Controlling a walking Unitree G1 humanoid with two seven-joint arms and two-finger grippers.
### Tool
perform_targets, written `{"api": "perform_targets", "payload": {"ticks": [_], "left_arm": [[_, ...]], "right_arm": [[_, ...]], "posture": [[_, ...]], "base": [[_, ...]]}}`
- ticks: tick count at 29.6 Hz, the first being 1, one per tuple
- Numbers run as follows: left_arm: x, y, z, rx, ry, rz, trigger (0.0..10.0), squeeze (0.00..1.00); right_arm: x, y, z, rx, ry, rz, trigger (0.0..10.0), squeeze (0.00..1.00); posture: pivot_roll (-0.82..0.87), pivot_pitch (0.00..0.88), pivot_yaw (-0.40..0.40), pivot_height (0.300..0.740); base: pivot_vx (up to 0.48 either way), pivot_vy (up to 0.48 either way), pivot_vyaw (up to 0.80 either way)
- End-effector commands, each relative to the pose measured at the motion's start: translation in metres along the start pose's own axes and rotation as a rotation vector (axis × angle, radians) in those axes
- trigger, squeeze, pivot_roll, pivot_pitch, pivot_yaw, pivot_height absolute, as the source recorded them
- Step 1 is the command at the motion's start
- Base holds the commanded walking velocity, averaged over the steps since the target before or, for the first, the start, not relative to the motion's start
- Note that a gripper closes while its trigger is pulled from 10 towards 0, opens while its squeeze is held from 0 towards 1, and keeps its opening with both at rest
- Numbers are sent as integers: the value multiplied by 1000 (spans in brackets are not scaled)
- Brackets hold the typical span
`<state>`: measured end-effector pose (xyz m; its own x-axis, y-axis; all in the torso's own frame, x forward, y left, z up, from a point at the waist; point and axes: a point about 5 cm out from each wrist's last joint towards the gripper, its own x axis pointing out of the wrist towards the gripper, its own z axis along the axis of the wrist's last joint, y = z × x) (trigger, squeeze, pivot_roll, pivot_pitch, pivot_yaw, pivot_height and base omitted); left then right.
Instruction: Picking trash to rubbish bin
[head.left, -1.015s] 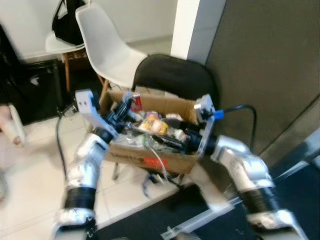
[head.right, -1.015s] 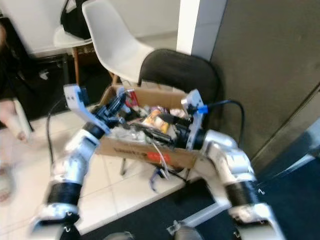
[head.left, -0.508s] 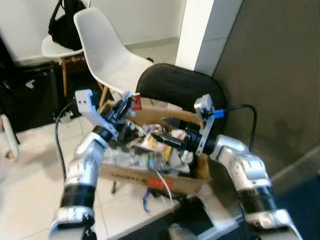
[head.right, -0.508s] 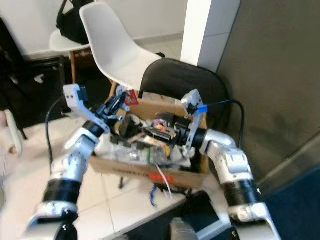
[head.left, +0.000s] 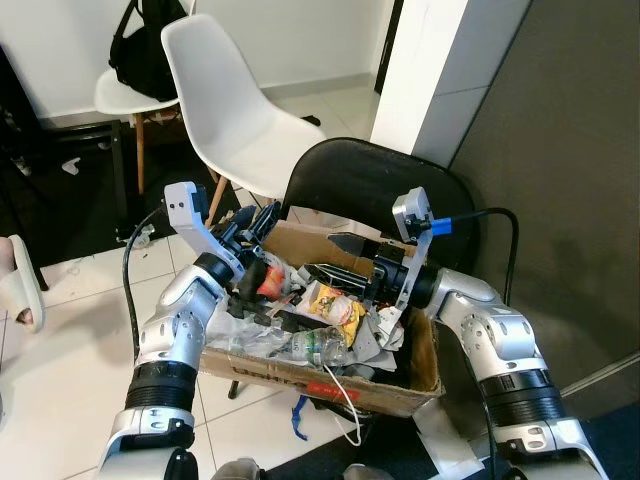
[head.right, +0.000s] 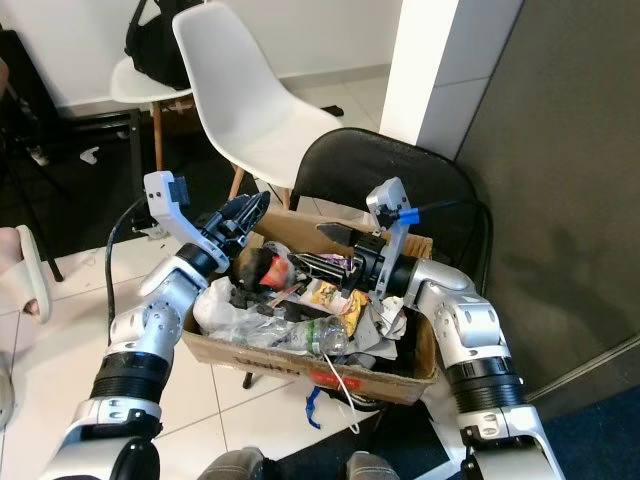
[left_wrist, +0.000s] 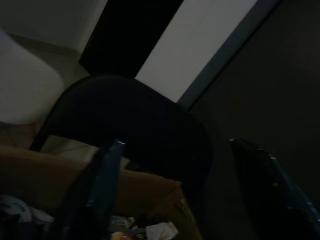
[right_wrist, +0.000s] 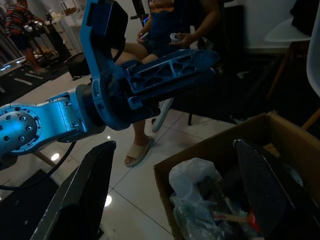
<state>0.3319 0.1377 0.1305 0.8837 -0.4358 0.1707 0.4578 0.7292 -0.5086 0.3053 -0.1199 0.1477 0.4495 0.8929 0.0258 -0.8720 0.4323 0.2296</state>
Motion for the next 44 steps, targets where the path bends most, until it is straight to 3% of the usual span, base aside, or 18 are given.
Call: {"api": "perform_targets", "payload": {"ticks": [1, 2, 3, 4, 7, 13, 44], "left_arm": [[-1, 0, 0, -27, -8, 5, 10000, 1000], [0, 0, 2, -33, -20, 5, 10000, 580], [0, -1, 5, -35, -30, -1, 10000, 0], [0, -1, 5, -35, -30, -1, 10000, 0], [2, -21, 6, -21, -28, -138, 10000, 0], [7, -35, -9, 68, 66, -176, 10000, 0], [8, -36, -11, 112, 98, -168, 10000, 0]], "right_arm": [[-3, -2, 1, 5, -7, -12, 10000, 0], [-4, -2, 1, 5, -8, -12, 10000, 0], [-4, -2, 1, 5, -8, -12, 10000, 0], [-4, -2, 1, 5, -8, -12, 10000, 0], [-4, -2, 1, 7, -8, -12, 10000, 0], [-4, -2, 1, 9, -9, -12, 10000, 0], [-4, -3, 1, 15, -19, -15, 10000, 0]], "posture": [[-48, 0, -16, 740], [-48, 0, -17, 740], [-48, 0, -17, 740], [-48, 0, -17, 740], [-48, 0, -18, 740], [-51, 0, -19, 740], [-51, 0, -18, 740]], "base": [[0, 0, 0], [0, 0, 0], [0, 0, 0], [0, 0, 0], [0, 0, 0], [0, 0, 0], [-283, 0, 0]]}}
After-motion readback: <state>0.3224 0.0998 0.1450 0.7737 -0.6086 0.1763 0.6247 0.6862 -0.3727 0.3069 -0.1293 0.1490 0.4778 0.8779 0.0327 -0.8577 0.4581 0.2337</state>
